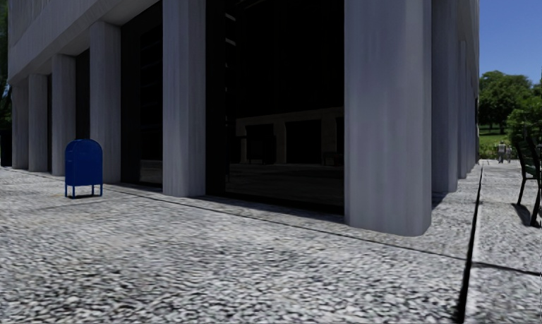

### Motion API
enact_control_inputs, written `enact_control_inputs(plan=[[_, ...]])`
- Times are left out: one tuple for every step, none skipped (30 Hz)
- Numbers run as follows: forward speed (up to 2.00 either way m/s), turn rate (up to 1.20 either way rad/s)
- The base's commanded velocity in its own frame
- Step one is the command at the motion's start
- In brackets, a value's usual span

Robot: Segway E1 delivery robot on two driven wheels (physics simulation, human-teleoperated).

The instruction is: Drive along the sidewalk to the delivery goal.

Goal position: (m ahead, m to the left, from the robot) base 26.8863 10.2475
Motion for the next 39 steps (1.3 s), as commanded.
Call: enact_control_inputs(plan=[[1.31,0.80],[1.31,0.80],[1.31,0.80],[1.31,0.80],[1.31,0.80],[1.31,0.80],[1.31,0.80],[1.31,0.79],[1.32,0.79],[1.32,0.79],[1.32,0.79],[1.32,0.79],[1.32,0.79],[1.32,0.79],[1.32,0.79],[1.33,0.79],[1.33,0.79],[1.34,0.79],[1.36,0.79],[1.36,0.79],[1.37,0.79],[1.37,0.79],[1.38,0.79],[1.38,0.79],[1.38,0.79],[1.38,0.79],[1.39,0.79],[1.39,0.78],[1.39,0.78],[1.39,0.75],[1.40,0.70],[1.40,0.63],[1.40,0.61],[1.40,0.61],[1.40,0.60],[1.40,0.59],[1.40,0.00],[1.40,0.00],[1.40,0.00]])
